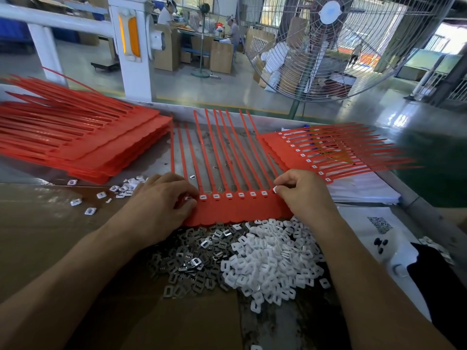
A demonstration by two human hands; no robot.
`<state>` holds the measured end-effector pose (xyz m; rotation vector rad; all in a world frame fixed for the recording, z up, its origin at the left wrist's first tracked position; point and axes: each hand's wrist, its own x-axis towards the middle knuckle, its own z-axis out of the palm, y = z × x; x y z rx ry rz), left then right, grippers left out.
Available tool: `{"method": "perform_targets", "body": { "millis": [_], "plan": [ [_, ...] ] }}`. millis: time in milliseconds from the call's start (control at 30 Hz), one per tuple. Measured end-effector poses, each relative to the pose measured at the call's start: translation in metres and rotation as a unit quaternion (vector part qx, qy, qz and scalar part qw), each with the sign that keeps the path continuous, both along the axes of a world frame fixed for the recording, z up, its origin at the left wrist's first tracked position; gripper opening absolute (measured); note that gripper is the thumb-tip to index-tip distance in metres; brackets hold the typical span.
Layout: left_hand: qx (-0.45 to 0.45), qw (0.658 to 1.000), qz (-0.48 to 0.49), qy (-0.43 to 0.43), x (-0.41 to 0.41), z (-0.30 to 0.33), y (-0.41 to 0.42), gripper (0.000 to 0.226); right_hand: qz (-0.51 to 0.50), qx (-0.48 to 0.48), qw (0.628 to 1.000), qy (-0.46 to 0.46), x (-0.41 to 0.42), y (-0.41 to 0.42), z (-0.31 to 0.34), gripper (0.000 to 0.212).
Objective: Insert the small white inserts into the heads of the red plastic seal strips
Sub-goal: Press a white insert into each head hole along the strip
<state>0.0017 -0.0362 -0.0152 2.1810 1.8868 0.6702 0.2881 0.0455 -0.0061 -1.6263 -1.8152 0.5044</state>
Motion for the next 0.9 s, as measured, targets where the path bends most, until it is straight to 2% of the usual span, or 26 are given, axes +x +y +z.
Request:
{"method": "perform_targets", "body": {
  "millis": [100, 900],
  "plan": [
    [0.001, 1.0, 0.0, -0.002, 0.0, 0.0001, 0.0, 0.029, -0.011, 0.003, 1.0, -0.027, -0.0041, -0.0009, 0.001, 0.011],
    [0.007, 1.0, -0.006, -0.004, -0.0023, -0.0037, 0.0021, 0.028, -0.021, -0.012, 0.999, -0.024, -0.0079, -0.0025, -0.0006, 0.01]
  ]
}}
